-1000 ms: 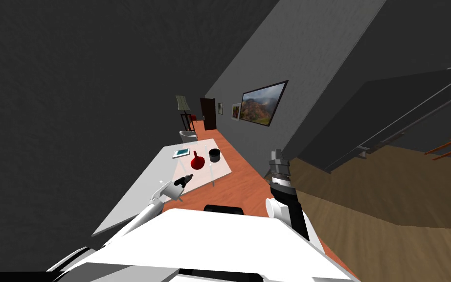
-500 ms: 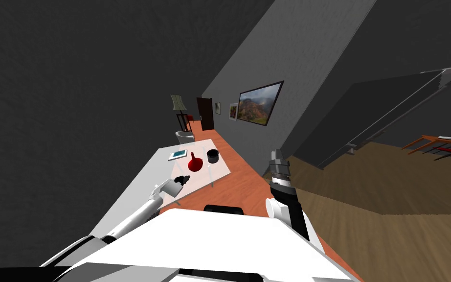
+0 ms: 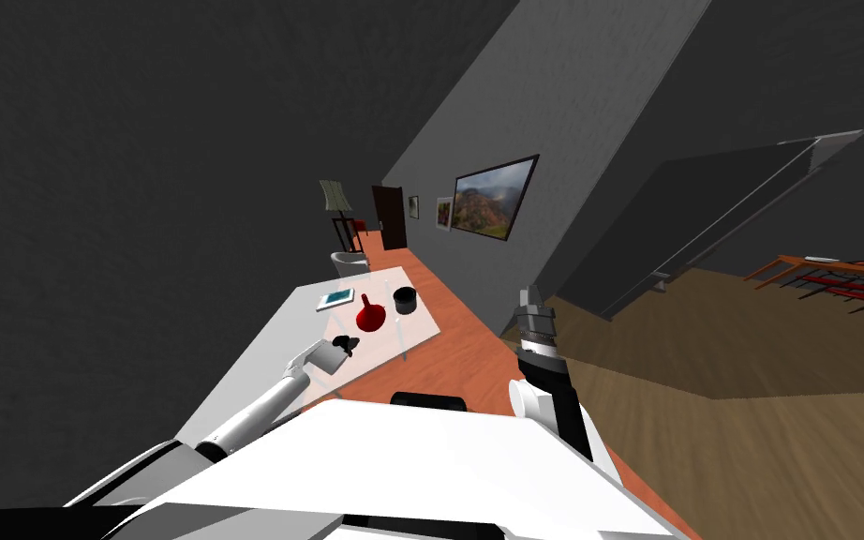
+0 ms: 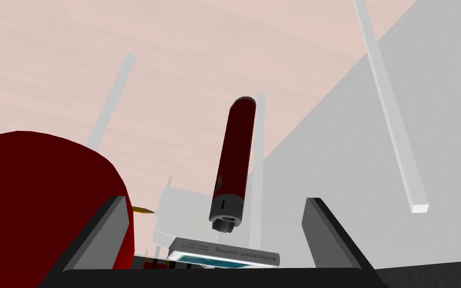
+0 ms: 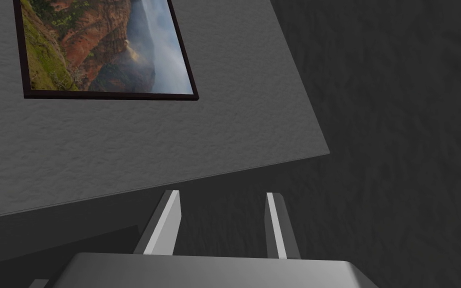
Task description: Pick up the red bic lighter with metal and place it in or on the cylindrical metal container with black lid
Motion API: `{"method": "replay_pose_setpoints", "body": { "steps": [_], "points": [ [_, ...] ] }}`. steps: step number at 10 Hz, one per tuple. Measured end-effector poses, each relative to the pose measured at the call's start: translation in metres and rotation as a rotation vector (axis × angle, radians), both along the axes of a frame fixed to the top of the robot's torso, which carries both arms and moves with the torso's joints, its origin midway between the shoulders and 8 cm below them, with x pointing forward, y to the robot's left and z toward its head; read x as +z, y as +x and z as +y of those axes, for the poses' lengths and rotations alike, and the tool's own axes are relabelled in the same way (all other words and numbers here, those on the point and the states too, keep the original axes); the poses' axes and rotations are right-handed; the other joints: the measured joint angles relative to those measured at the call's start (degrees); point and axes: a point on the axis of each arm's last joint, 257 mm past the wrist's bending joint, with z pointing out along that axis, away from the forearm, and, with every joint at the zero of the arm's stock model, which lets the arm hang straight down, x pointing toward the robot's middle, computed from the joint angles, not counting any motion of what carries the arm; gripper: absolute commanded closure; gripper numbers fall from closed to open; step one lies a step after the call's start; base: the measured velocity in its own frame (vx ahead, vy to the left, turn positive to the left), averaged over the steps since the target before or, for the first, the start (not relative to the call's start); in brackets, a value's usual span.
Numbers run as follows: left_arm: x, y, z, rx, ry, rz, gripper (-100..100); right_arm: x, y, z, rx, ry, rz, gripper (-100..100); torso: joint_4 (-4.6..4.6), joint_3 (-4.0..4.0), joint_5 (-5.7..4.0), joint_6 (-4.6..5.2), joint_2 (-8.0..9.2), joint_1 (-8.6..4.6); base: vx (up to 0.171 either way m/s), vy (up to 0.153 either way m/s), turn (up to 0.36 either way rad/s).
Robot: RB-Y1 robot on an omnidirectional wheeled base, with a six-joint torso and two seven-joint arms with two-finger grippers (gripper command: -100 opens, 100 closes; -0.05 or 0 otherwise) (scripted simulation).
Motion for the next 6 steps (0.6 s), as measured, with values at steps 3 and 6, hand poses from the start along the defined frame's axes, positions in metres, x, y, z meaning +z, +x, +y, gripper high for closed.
{"method": "replay_pose_setpoints", "body": {
  "steps": [3,6],
  "points": [
    [-0.011,-0.006,0.003,0.01,0.001,0.002,-100,0.0,0.0,0.0,0.0,0.0,0.0,0,-0.02,-0.06,0.02,0.0,-0.1,0.09,0.036,0.026,-0.038],
    [-0.016,-0.008,0.004,0.013,0.0,0.0,100,0.0,0.0,0.0,0.0,0.0,0.0,0,0.0,0.0,0.0,0.0,0.0,0.01,0.005,0.004,-0.002]
  ]
}}
